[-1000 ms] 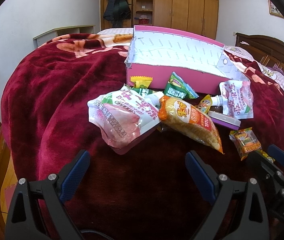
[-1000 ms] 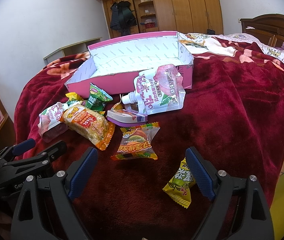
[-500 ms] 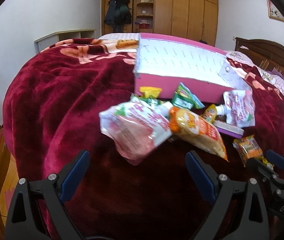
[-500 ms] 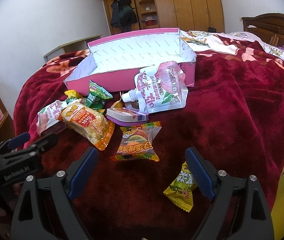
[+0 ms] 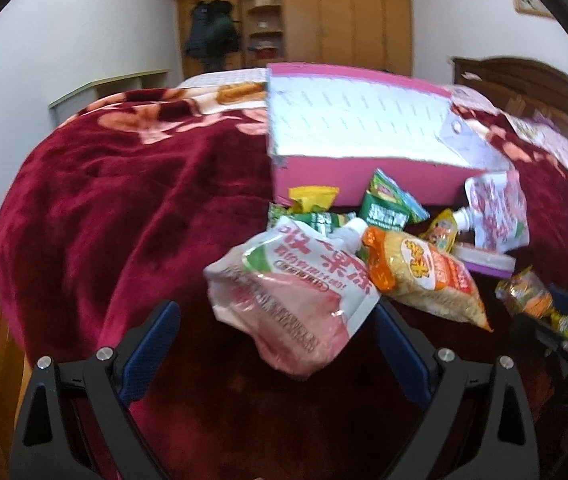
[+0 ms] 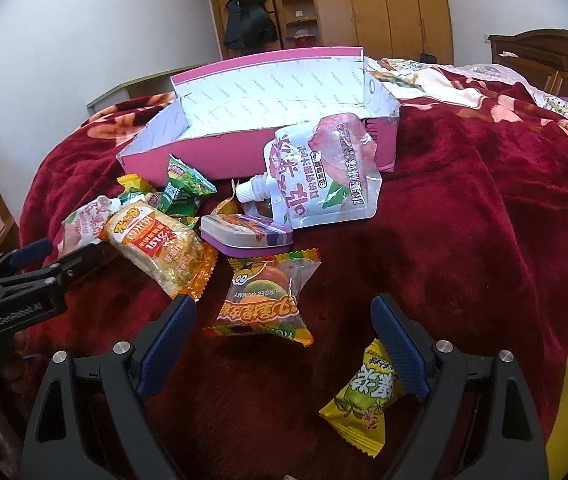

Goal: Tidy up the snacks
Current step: 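Grasp the pink jelly pouch with the left gripper while the right grasps the orange-green candy packet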

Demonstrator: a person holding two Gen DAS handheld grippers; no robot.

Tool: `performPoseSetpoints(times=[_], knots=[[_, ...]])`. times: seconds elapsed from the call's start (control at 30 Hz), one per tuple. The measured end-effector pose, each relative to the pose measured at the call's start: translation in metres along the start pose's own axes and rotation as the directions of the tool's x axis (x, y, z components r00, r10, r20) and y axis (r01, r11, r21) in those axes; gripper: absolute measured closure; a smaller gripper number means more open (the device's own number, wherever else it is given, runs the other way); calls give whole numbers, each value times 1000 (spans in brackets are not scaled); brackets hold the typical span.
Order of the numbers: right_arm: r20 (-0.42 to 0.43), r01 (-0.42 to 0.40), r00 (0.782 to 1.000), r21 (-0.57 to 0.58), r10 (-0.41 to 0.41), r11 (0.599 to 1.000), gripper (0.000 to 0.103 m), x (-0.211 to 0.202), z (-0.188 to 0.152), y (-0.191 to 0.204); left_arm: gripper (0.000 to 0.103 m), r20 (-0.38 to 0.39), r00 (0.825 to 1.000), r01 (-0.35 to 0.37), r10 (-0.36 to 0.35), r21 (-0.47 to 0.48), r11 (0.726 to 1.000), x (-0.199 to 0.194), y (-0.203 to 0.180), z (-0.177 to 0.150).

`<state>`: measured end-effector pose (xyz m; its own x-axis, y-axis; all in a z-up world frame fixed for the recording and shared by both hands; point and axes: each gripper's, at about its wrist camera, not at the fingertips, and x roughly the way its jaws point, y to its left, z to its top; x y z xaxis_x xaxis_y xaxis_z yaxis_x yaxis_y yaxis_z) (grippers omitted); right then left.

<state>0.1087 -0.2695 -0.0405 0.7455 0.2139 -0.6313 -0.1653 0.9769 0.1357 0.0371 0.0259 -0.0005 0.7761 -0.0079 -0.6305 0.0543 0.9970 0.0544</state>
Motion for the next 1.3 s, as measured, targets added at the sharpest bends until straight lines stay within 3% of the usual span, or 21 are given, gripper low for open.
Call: performPoseSetpoints(times=[0.2,0.27,0.4,0.73,0.93,1.13,1.3], knots=[[-15,16,1000,-7,-16,1000,12,8,-1,-1,5,17,999,40,-42,121,992,23,-6,3],[-21,22,1000,-13,-23,1000,12,10,-2,-1,3,-30,997,69,-65,139,988,36,-7,2],[-24,28,999,-18,-29,999,12,13,-3,0,0,-58,992,119,-115,67,991,46,2,2],[-27,20,999,-5,-20,1000,12,14,-4,-3,1,-29,991,131,-129,66,989,42,4,-2],[-26,31,999,4,-31,1000,12,14,-2,-2,13,30,993,115,-117,66,991,25,5,-2],[-14,52,999,7,-52,999,18,13,-1,-3,13,46,992,113,-116,53,992,10,5,-6],[-4,65,998,27,-65,998,33,10,-1,-8,14,41,994,95,-98,62,994,0,0,-10]])
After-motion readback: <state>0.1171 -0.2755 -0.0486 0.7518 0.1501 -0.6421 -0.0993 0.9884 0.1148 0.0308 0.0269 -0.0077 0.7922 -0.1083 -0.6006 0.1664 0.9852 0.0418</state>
